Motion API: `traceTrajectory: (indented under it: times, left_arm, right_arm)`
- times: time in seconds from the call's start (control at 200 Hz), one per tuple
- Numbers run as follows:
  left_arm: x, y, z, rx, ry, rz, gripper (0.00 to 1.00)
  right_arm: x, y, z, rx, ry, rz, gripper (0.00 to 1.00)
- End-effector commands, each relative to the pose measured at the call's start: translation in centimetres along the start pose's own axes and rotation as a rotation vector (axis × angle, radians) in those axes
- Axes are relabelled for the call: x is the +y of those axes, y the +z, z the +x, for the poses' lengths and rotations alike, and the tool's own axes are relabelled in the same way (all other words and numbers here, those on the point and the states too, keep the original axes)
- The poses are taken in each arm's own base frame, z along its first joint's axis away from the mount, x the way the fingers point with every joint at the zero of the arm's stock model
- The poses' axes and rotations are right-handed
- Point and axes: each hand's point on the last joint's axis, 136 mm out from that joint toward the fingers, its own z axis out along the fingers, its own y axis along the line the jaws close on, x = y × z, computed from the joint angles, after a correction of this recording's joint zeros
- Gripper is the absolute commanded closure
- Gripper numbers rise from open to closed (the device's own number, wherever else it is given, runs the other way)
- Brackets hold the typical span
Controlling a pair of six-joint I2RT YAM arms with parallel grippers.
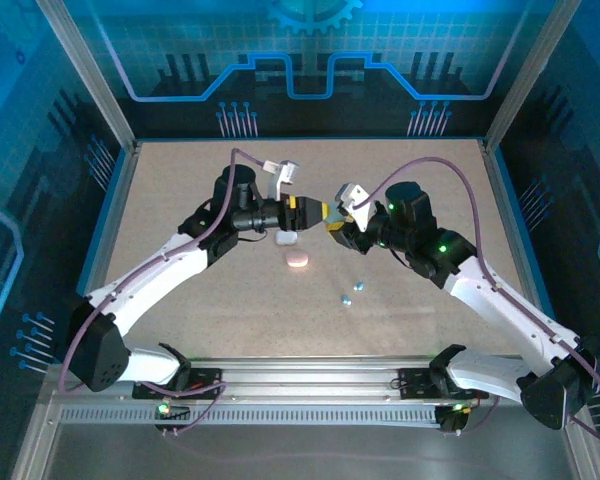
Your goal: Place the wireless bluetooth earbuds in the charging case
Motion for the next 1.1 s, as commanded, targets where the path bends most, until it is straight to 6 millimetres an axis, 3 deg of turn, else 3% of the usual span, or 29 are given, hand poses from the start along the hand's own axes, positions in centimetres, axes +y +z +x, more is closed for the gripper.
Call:
traceTrajectory:
  times: [0.0, 0.27, 0.46, 0.63, 0.645, 0.73, 0.971, 1.096]
  left_arm:
    - [-1.6, 0.1, -0.4, 0.010, 0.022, 0.050, 0.34]
    - [-1.2, 0.9, 0.0, 0.039, -0.048, 0.055, 0.61]
    - [-0.9, 0.4, 0.2, 0.009, -0.136, 0.044, 0.75]
    - [-1.9, -0.2, -0.4, -0.045, -0.218, 0.106, 0.79]
    - [-2.0, -0.3, -0.4, -0.047, -0.226, 0.111, 0.79]
    - [-2.3, -0.5, -0.5, -0.059, -0.260, 0.132, 0.79]
    - [-2.5, -0.7, -0.5, -0.075, -0.312, 0.165, 0.79]
    - [-2.7, -0.7, -0.6, -0.077, -0.315, 0.172, 0.79]
  right_arm:
    - [0.1, 0.0, -1.3, -0.048, -0.013, 0.008, 0.68]
    - [0.7, 0.2, -2.0, -0.083, -0.045, -0.017, 0.66]
    - [0.8, 0.0, -2.4, -0.119, -0.119, 0.013, 0.61]
    - [-0.2, -1.4, -3.2, -0.237, -0.214, 0.122, 0.49]
    - [-0.1, -1.1, -2.3, -0.231, -0.227, 0.118, 0.49]
    - [0.2, -1.2, -1.5, -0.269, -0.305, 0.122, 0.44]
    - [-1.1, -1.6, -2.3, -0.354, -0.207, 0.084, 0.42]
    - [-0.9, -1.3, -2.6, -0.373, -0.182, 0.044, 0.44]
